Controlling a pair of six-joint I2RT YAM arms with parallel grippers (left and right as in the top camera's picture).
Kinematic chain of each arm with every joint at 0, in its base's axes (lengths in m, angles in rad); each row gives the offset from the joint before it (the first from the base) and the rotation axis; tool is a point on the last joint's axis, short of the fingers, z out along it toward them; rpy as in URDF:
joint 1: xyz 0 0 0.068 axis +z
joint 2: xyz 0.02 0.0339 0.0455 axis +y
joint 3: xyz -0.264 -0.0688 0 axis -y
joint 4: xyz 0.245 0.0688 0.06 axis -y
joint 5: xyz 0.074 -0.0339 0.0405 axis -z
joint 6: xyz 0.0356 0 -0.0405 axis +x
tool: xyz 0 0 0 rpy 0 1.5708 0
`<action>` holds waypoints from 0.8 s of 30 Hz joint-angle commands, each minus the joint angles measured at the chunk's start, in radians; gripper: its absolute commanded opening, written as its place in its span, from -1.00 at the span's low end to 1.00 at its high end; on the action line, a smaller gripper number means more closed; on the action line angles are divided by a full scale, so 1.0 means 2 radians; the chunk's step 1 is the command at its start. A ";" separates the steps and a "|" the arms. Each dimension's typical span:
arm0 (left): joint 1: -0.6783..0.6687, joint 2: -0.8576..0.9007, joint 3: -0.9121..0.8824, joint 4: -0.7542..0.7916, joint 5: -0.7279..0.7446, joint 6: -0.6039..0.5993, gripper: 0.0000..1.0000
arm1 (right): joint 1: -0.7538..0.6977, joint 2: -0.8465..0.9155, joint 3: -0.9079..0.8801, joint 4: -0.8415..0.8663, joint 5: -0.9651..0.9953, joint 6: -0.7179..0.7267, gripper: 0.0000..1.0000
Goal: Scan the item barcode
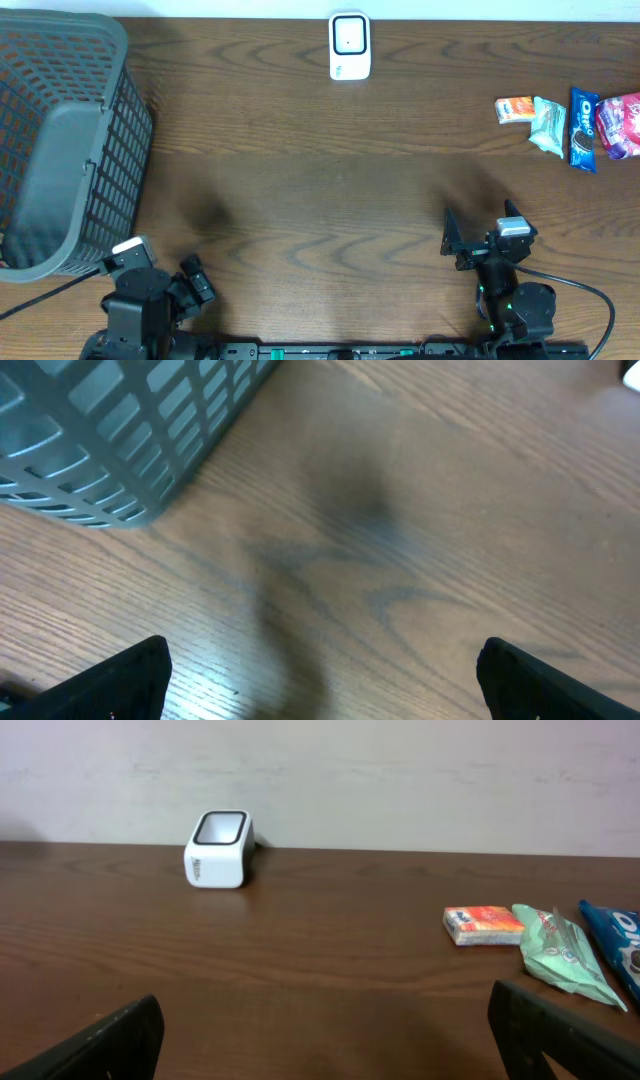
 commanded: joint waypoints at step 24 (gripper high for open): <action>0.077 -0.050 0.003 0.011 -0.001 -0.001 0.96 | -0.004 -0.003 -0.002 -0.001 0.004 0.007 0.98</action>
